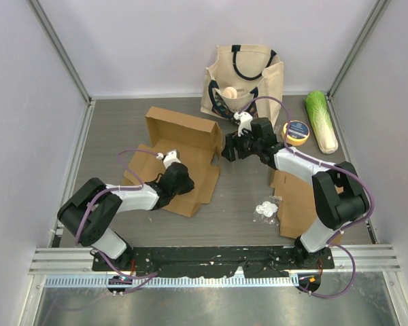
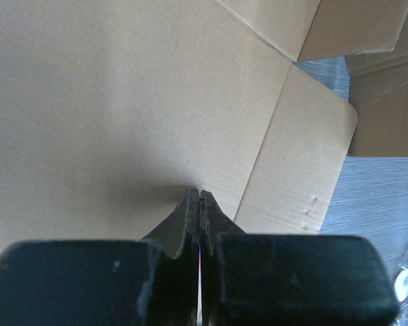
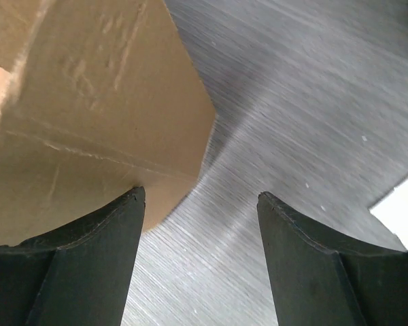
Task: Fold the paper box
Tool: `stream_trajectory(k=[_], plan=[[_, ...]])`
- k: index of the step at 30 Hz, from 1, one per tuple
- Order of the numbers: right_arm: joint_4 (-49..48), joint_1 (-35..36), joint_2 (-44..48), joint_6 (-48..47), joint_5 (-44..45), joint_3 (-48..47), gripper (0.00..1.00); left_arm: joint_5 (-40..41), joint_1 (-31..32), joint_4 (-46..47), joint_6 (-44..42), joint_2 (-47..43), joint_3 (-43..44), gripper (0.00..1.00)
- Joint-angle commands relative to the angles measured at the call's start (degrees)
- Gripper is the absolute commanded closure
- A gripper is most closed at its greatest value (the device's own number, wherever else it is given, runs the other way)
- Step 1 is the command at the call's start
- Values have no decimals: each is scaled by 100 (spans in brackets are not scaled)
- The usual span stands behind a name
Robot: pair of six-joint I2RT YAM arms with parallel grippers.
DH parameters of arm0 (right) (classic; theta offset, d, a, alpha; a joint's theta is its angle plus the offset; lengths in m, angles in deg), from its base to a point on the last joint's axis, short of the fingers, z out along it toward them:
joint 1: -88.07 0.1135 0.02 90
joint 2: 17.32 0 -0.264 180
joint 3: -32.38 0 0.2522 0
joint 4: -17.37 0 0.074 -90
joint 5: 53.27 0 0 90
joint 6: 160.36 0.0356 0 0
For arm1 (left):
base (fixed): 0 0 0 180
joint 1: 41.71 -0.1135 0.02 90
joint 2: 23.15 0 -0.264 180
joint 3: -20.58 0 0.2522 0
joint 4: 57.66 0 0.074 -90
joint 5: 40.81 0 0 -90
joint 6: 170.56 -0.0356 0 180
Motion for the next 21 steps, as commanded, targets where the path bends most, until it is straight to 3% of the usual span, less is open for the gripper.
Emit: stream_trajectory(k=[1,9,12,15,21], plan=[[-1226,136,112,-450,-853,98,27,-252,3,571,460,219,-144,100],[-1420,540,-117,-319,-1153,-192,27,-341,3,519,470,474,-3,100],[-1203,497,-187,-46,-469,-446,27,-603,-6,509,208,439,111,100],[-753,435,-302,-37,-379,-623,27,-990,-6,623,-92,334,243,100],[-612,322,-82,-64,-63,-359,27,-1131,3,660,-268,-132,295,89]])
